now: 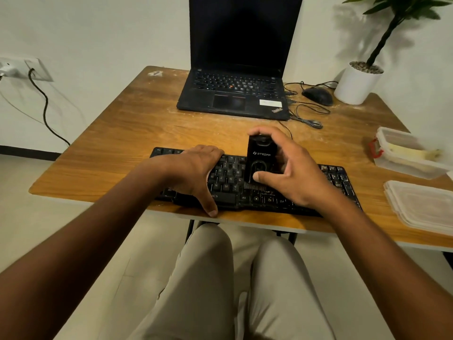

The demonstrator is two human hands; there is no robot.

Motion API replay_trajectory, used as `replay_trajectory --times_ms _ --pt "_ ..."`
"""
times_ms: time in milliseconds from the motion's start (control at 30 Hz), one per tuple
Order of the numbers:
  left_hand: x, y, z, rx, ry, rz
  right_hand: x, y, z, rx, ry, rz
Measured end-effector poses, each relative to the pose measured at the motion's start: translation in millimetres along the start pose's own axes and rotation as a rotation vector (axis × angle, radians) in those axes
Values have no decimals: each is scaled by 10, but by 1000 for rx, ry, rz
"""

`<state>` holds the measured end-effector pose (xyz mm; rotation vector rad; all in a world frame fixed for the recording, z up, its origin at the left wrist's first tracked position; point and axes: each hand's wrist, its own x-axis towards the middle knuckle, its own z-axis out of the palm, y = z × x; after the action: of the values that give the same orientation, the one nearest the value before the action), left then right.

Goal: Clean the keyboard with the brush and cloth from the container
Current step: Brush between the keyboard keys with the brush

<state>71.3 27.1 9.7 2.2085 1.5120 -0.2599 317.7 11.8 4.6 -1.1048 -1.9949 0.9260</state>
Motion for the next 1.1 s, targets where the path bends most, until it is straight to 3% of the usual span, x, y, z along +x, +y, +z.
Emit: replay_trajectory --times_ms 167,333,433,567,733,833,967,1100 --pt "1 13 -6 -8 -4 -3 184 128 -22 -126 104 13" --pt "-14 50 -25 -15 1 1 269 86 -125 -70 249 -5" --pt "1 36 -19 -13 4 7 203 8 -67 24 190 -21" --pt "-10 45 -13 -4 -9 2 90 87 -30 -83 58 -27" --pt "-36 60 -35 -9 -4 2 155 195 -209 -231 189 -17" --pt "-43 65 -37 -13 1 6 148 162 -249 -197 240 -6" --pt "-22 38 -19 -1 -12 -1 19 51 -102 -74 171 -18" --pt "-13 41 -19 -3 -16 -6 10 29 -71 -143 77 -8"
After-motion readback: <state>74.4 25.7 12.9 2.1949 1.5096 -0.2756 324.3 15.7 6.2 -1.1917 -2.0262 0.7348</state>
